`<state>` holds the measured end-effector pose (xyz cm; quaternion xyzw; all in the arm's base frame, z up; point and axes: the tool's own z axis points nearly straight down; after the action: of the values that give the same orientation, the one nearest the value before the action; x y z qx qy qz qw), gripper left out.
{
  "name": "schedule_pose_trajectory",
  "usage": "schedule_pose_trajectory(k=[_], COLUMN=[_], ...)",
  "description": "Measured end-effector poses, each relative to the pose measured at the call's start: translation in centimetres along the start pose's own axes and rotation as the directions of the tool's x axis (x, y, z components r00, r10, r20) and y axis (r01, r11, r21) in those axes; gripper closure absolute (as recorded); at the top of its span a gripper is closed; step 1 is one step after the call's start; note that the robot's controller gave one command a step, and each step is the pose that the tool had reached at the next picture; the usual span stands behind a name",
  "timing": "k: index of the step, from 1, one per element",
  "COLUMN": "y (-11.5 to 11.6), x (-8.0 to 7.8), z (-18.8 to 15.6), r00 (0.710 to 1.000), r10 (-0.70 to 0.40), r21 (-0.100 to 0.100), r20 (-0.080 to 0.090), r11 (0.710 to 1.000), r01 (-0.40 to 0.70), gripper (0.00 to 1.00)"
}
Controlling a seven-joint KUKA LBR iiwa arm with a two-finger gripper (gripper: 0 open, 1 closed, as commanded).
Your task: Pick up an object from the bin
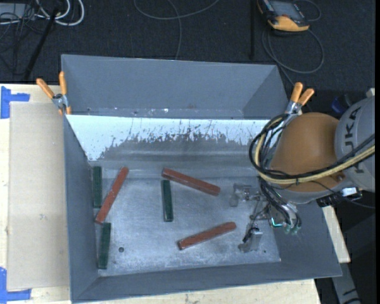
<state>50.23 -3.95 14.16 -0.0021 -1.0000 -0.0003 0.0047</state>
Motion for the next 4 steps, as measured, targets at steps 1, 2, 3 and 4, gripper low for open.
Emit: schedule_pose_trajectory(k=[1, 2, 3, 4], y=[5.8, 6.8, 5.6, 6.0], x=[0.2, 0.8, 1.9, 1.9], z=[7.6, 4.2, 4.3, 7.1], r00=[0.991, 0.957, 0.965, 0.961], r10=[-0.135, -0.288, -0.263, -0.275], r21=[-0.002, 0.003, 0.002, 0.005], r20=[0.001, 0.009, 0.005, 0.022], r11=[0.991, 0.957, 0.965, 0.961], r01=[0.135, 0.288, 0.263, 0.275], gripper=[0.0, 0.0, 0.0, 0.0])
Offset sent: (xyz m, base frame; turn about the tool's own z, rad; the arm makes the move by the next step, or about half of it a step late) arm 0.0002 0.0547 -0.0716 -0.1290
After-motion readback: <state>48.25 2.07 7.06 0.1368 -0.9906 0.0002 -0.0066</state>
